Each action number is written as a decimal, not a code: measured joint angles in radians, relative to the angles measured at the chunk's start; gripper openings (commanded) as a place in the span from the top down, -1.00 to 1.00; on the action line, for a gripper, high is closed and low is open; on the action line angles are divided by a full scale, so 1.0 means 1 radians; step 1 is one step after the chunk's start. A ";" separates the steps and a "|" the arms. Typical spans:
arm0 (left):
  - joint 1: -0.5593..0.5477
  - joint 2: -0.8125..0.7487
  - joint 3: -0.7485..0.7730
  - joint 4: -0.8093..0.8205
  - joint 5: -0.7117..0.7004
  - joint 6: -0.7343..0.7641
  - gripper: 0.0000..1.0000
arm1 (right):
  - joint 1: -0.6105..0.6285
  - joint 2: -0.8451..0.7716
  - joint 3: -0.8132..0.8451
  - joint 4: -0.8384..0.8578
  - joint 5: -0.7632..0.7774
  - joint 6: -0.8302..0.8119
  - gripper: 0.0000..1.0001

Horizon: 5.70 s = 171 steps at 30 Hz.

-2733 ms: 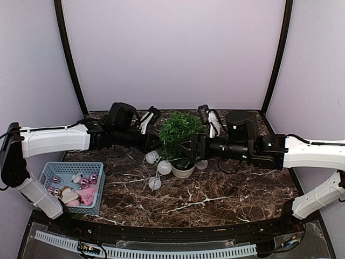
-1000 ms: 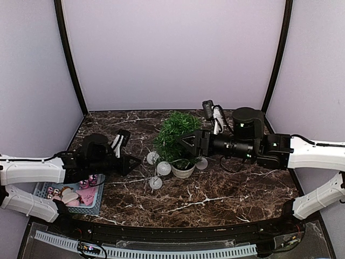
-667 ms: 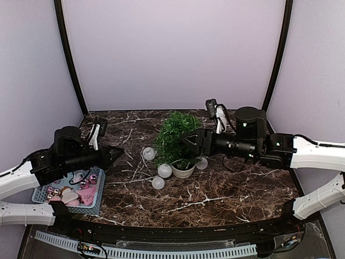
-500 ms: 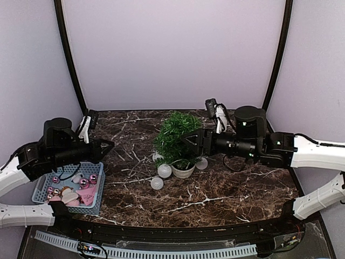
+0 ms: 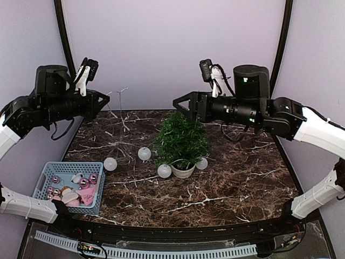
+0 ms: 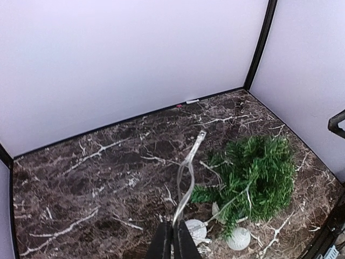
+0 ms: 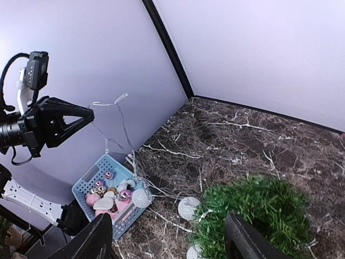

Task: Decorate the small christmas tree
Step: Wrap the side of the string light in the gap of the branches, then adjust the side of the string light at the center of the board.

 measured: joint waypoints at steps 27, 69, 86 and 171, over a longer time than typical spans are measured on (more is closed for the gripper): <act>0.089 0.449 0.452 0.043 0.230 0.253 1.00 | -0.148 0.677 0.627 -0.097 -0.265 -0.272 -0.42; 0.096 0.444 0.240 0.179 0.525 0.172 -0.69 | -0.492 0.576 0.395 0.338 -0.119 -0.002 1.00; -0.071 0.599 0.211 0.239 0.392 0.179 -0.73 | -0.497 0.293 0.052 0.319 0.000 -0.042 1.00; 0.094 0.328 -0.103 0.232 0.513 0.230 1.00 | -0.580 0.608 -0.135 0.247 -0.268 -0.314 1.00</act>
